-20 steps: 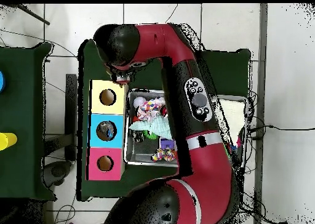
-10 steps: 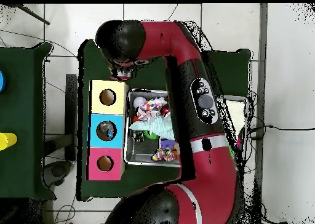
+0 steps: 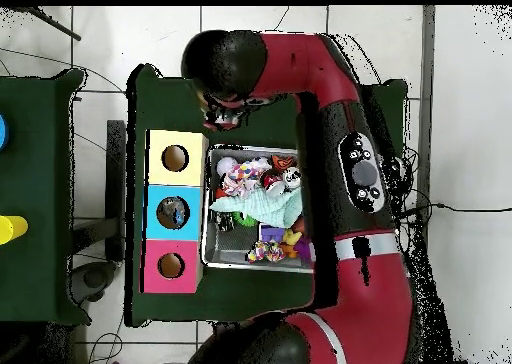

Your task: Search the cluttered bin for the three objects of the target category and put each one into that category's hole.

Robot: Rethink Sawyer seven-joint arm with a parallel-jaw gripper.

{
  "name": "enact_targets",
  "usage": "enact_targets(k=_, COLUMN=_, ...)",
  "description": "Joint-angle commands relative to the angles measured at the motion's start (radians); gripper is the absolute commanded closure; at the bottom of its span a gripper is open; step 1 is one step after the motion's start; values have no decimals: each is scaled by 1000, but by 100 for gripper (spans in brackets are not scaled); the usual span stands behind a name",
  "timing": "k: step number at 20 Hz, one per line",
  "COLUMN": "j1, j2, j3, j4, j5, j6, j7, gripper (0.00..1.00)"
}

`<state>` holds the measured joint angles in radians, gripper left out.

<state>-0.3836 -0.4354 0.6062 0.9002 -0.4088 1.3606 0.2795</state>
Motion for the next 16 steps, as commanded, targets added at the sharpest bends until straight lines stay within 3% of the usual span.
enact_targets(k=1, j1=-33, j2=1, j3=-128, j4=-7, j5=-51, j6=156, j7=165, gripper=0)
enact_targets(k=6, j1=-61, j2=15, j3=-148, j4=-56, j5=-47, j6=145, j7=139, gripper=0)
enact_targets(k=16, j1=-77, j2=128, j3=-189, j4=-291, j5=-160, j6=178, j7=44, gripper=0)
